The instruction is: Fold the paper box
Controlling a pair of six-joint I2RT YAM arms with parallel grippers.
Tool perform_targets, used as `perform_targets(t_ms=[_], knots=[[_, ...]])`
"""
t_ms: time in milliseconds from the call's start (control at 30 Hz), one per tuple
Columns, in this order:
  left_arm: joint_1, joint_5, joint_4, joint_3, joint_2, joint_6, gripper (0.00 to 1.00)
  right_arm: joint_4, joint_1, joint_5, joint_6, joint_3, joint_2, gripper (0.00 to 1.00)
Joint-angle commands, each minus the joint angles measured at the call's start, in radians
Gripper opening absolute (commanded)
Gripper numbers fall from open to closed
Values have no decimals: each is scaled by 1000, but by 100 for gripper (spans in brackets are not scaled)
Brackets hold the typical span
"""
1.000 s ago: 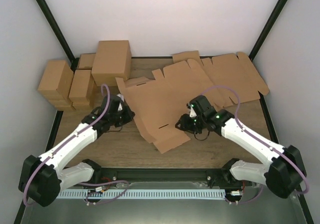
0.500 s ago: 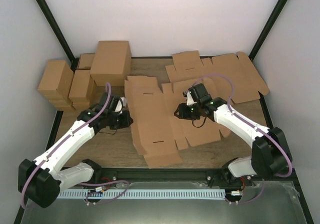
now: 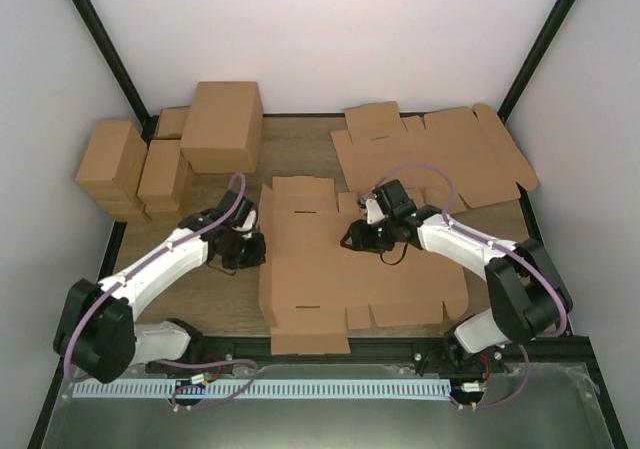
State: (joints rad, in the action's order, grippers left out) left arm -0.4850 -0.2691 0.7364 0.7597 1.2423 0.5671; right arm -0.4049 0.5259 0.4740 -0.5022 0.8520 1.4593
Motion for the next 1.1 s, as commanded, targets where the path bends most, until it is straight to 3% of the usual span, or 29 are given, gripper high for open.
perform_targets(t_ms=[0,333,500,733,933,1067], knots=[[-4,178,122,148,64,-106,4,66,-2,39,3,-33,17,41],[-9,393,369,393,209,-209,4,94,-3,-37,3,-110,30,42],[-9,342,349,411,225,-238,4,131,-3,-24,-1,-126,65,42],[-9,405,427,531,285,-269,4,183,2,18,-16,-153,118,42],[-10,325,422,610,277,-295,4,208,21,28,-35,-173,133,42],[-10,377,457,656,303,-309,4,237,58,52,-65,-179,141,42]])
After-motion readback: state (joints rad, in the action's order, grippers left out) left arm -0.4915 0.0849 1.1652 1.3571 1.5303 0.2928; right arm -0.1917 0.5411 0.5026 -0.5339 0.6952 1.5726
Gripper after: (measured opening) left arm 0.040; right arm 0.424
